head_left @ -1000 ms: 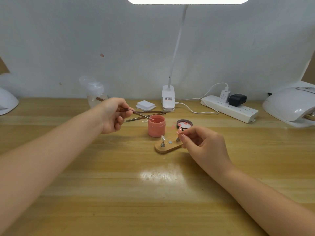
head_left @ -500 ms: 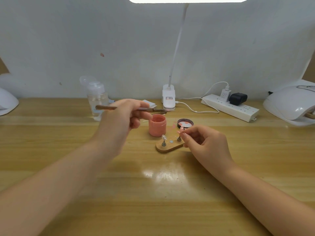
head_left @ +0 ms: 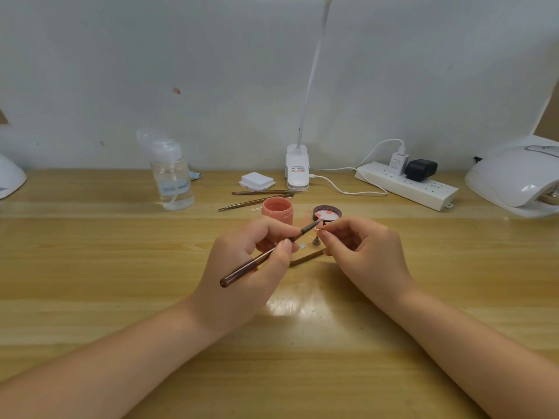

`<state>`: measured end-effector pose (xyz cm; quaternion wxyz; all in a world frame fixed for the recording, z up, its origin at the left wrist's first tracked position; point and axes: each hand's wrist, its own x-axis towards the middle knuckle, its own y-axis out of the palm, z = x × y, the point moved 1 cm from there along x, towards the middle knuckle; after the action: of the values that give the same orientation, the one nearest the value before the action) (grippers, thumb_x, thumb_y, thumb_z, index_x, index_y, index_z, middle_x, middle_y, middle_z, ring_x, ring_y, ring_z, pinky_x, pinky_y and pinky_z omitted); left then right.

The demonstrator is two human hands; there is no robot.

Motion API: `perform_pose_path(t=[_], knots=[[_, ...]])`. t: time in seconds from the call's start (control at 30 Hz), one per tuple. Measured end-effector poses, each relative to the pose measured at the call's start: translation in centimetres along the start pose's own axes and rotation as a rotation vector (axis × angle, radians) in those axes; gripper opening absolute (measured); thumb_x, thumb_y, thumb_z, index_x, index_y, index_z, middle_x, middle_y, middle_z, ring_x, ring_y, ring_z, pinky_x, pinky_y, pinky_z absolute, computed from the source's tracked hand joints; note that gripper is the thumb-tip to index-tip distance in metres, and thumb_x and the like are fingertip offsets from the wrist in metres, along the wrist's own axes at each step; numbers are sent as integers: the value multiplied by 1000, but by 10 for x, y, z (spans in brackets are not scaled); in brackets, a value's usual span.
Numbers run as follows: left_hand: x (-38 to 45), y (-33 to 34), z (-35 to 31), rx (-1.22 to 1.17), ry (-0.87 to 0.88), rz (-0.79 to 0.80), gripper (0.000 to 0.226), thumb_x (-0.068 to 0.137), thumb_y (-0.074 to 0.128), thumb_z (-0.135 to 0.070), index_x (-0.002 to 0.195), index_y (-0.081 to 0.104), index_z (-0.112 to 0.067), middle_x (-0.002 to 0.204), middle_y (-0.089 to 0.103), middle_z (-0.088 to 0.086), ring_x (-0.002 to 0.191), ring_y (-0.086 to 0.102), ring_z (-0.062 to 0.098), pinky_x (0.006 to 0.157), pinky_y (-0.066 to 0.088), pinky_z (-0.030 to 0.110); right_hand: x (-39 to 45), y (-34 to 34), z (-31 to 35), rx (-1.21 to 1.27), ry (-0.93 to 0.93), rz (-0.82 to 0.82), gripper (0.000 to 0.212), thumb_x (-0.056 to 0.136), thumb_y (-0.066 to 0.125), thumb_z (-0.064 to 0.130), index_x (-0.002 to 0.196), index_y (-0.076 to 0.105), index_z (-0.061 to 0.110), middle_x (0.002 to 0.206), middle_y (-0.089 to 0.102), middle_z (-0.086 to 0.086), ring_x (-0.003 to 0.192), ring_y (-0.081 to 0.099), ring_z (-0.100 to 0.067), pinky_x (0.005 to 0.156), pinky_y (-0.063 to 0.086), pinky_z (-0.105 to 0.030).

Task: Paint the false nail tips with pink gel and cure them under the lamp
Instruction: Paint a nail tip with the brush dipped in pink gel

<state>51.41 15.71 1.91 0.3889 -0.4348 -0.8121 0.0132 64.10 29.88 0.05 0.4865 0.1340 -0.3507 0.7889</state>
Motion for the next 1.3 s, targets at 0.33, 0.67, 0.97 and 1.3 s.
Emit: perform_pose_path(t=[0.33,0.67,0.97,1.3], knots=[[-2,3,1,5,-29,-14,16,86,56,-19,95,69,-18,81,71,-2,76,62,12,67,46,17,0,0,1,-21,-16,4,6,83,73,10,88,74,10,74,72,2,67,68,-10,70,57,-35],[-2,4,2,13,-65,-5,16,86,55,-24,95,69,-21,83,71,-5,79,62,10,69,43,14,0,-1,1,-39,-23,12,5,83,72,10,88,74,10,74,71,3,67,67,-8,69,56,-32],[-1,3,1,-11,-57,-34,16,88,56,-22,97,68,-20,84,71,-1,81,64,17,71,48,22,1,0,0,-60,-42,5,5,83,73,10,87,74,10,73,70,5,67,64,-4,65,53,-21],[-1,2,1,75,-62,-12,17,86,56,-24,97,69,-24,85,70,-7,82,62,15,70,46,23,1,-1,-1,-105,-78,-5,5,83,73,11,88,74,11,74,70,7,70,63,-3,64,50,-16]])
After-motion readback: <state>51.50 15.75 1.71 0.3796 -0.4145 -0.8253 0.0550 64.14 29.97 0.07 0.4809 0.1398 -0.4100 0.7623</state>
